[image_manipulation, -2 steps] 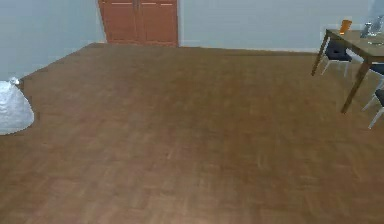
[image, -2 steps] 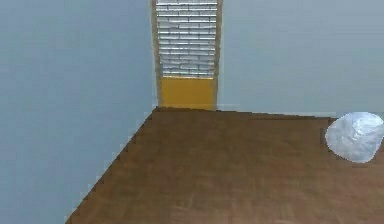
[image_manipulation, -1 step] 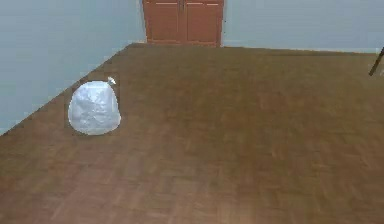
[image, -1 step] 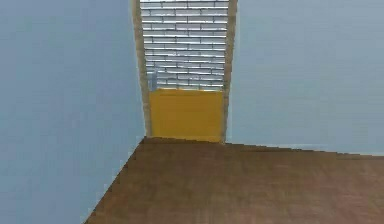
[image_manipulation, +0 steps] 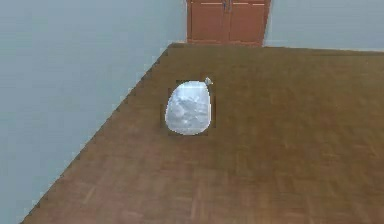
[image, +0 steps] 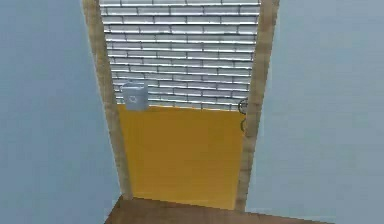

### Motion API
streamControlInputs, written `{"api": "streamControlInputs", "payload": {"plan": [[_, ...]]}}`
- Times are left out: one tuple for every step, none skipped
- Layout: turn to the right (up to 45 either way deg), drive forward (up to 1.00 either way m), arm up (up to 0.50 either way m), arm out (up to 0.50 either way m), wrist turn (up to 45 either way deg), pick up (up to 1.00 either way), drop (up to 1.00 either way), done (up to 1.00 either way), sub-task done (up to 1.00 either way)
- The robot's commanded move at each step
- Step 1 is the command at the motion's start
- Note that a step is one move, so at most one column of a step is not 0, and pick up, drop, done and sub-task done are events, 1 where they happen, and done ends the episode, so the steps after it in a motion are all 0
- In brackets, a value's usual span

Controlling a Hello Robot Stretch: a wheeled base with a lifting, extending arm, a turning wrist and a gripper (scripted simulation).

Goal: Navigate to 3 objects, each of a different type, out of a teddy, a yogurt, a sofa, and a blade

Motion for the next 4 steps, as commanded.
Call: {"api": "streamControlInputs", "payload": {"plan": [[0.0,1.00,0.00,0.00,0.0,0.00,0.00,0.00,0.00],[6.0,0.00,0.00,0.00,0.0,0.00,0.00,0.00,0.00],[0.0,0.45,0.00,0.00,0.0,0.00,0.00,0.00,0.00],[45.0,0.00,0.00,0.00,0.0,0.00,0.00,0.00,0.00]]}}
